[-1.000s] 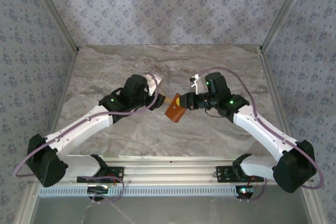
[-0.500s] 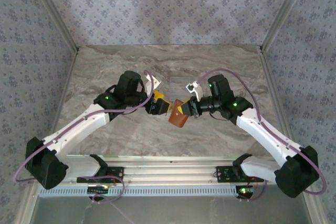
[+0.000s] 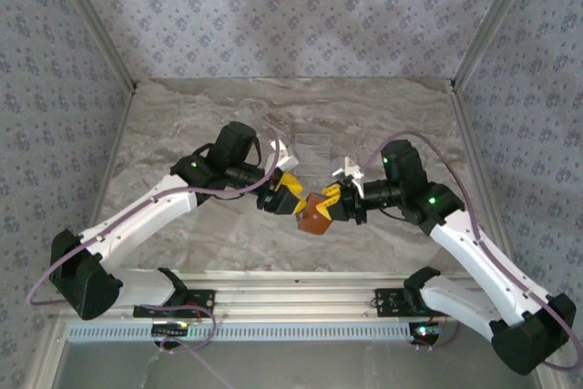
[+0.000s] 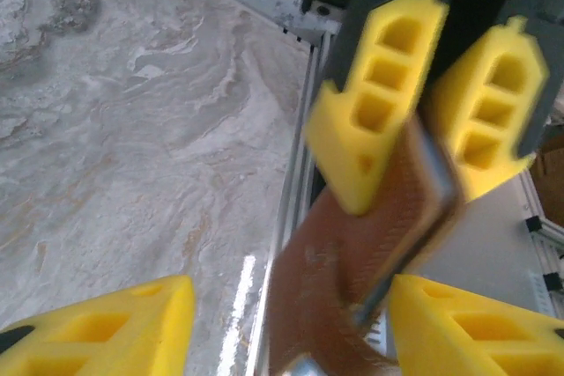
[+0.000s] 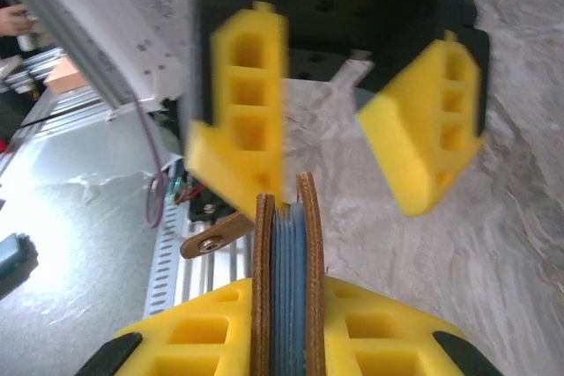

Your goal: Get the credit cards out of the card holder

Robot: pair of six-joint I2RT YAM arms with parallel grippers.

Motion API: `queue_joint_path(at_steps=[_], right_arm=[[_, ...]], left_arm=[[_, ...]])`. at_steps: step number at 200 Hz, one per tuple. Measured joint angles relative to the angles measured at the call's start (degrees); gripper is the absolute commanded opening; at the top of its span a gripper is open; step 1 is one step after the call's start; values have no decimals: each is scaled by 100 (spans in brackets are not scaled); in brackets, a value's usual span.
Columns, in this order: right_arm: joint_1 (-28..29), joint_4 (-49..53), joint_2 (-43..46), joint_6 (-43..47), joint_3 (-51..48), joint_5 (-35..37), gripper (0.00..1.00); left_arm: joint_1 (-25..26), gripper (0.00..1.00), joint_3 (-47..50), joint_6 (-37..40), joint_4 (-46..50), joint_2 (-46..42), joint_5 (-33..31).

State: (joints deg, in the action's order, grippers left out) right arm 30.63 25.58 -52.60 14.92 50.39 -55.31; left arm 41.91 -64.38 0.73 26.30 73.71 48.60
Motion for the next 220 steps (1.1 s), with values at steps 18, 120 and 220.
queue_joint_path(at_steps=[18, 120, 220], right_arm=[[0, 68, 170, 164, -13, -138, 0], [28, 127, 387, 424, -15, -732, 0], [103, 98, 385, 323, -15, -682, 5]], left_arm=[[2, 58, -35, 118, 125, 0, 205], [129, 44, -127, 588, 662, 31, 660], [284, 13, -304, 914, 918, 181, 824]])
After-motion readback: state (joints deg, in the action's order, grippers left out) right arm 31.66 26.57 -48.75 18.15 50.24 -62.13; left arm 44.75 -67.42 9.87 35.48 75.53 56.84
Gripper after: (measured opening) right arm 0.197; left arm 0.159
